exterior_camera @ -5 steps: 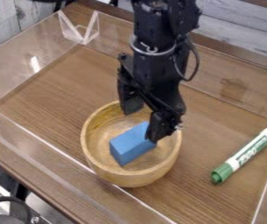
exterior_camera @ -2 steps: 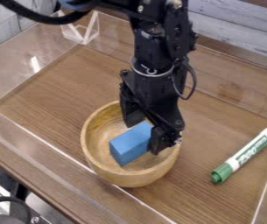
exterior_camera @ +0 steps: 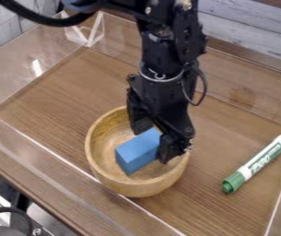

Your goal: Remove the green marker from inside the brown bowl and put it on the table

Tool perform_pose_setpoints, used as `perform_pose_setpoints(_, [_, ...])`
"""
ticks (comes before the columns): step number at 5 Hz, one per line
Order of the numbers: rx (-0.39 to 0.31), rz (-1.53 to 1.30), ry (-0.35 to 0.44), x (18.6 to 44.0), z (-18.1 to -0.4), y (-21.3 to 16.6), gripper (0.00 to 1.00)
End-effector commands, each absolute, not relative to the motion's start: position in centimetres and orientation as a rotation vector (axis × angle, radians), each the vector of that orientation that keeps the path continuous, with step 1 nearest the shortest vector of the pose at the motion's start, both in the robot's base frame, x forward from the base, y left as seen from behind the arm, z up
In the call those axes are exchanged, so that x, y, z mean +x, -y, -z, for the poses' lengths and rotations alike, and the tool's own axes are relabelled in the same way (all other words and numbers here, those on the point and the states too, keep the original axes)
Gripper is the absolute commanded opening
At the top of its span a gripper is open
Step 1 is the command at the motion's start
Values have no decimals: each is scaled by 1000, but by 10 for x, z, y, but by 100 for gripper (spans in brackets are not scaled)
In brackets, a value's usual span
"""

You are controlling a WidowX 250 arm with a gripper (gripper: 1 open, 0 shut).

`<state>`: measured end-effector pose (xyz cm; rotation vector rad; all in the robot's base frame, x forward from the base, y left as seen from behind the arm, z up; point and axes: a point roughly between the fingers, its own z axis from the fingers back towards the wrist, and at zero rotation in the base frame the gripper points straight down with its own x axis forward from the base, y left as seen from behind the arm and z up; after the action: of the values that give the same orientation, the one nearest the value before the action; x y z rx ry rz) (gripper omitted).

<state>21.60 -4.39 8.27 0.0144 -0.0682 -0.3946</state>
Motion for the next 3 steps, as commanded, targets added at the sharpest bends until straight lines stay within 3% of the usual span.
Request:
perform_pose_setpoints(1, [14, 387, 89, 219, -86, 43, 100])
perform_pose_setpoints(3, [11, 383, 87, 220, -82, 41, 100])
